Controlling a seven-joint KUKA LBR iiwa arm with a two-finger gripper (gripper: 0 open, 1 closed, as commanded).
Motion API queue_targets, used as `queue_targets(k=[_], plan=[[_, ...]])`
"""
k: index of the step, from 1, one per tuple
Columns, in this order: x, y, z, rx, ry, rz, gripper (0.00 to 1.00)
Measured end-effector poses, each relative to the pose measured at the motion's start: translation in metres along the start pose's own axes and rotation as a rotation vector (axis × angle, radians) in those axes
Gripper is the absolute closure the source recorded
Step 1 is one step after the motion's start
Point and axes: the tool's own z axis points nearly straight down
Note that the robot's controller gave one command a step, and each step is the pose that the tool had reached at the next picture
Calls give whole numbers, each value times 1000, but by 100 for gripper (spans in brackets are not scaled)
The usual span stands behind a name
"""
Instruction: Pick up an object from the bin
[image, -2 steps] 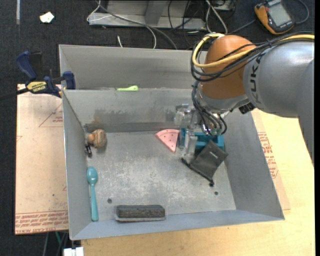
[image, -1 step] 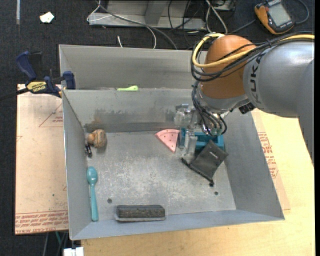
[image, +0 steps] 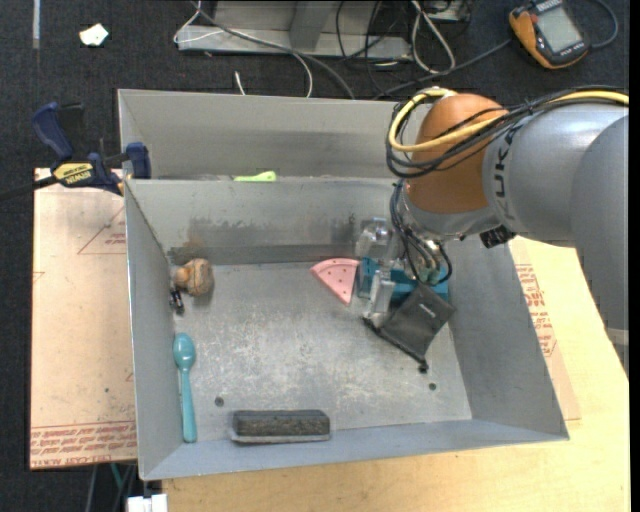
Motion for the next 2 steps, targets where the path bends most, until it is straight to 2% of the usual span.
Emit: queue_targets(k=[1, 2], plan=[[-14, -62, 21, 1, -3, 12, 0], [-2, -61, 41, -2, -4, 163, 100]])
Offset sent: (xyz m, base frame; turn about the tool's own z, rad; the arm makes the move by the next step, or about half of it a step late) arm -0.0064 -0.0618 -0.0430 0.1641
